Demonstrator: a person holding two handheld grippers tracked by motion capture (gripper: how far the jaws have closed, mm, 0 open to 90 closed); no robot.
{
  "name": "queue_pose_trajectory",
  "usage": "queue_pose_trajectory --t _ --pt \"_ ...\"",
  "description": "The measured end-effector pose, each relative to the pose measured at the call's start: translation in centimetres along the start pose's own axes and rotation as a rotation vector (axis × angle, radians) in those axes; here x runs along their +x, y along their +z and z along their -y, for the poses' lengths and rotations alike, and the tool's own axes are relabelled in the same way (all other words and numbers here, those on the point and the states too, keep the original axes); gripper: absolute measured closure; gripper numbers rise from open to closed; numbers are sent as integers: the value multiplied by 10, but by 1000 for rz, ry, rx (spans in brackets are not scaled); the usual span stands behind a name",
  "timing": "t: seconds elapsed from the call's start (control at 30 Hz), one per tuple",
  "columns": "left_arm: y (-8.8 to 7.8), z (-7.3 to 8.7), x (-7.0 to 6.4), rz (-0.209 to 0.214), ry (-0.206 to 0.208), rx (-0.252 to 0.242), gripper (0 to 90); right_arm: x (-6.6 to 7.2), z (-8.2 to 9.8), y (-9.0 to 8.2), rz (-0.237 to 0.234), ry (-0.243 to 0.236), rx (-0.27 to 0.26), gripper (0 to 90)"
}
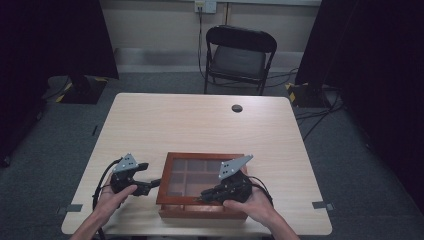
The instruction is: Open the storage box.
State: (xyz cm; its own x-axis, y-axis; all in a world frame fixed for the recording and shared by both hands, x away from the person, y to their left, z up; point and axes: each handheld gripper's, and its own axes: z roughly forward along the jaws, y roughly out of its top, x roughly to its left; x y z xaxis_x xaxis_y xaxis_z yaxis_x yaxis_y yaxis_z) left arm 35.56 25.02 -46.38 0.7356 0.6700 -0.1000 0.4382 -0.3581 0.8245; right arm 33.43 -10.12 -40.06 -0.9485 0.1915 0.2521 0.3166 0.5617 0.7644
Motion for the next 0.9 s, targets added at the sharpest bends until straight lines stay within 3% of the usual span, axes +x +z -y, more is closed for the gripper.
queue_pose_trajectory --t 0.07,0.27,0.53,0.63,0.67,0.77,0.83,0.87,0.9 --pt "2 0 -2 18 16 15 171 0 -2 -2 -1 2 -3 828" --pt "5 -2 -12 85 63 -3 170 0 -7 -4 2 -5 -12 828" --pt "9 -3 -18 97 94 -28 193 -1 -4 -5 -1 5 -28 823" --pt "9 -3 -18 97 100 -31 194 1 -3 -4 45 -13 -33 687" --pt "9 -3 -18 97 100 -31 195 1 -3 -4 45 -13 -33 687" --pt "9 -4 -18 93 123 -24 192 -1 -2 -4 62 5 -29 567" --pt "9 -4 -18 93 119 -26 193 -2 -1 -5 67 16 -38 557" --pt "9 -4 -18 96 110 -30 193 -3 -1 -9 75 28 -60 490" --pt "8 -4 -19 94 101 -36 193 -3 -1 -11 84 38 -70 481"
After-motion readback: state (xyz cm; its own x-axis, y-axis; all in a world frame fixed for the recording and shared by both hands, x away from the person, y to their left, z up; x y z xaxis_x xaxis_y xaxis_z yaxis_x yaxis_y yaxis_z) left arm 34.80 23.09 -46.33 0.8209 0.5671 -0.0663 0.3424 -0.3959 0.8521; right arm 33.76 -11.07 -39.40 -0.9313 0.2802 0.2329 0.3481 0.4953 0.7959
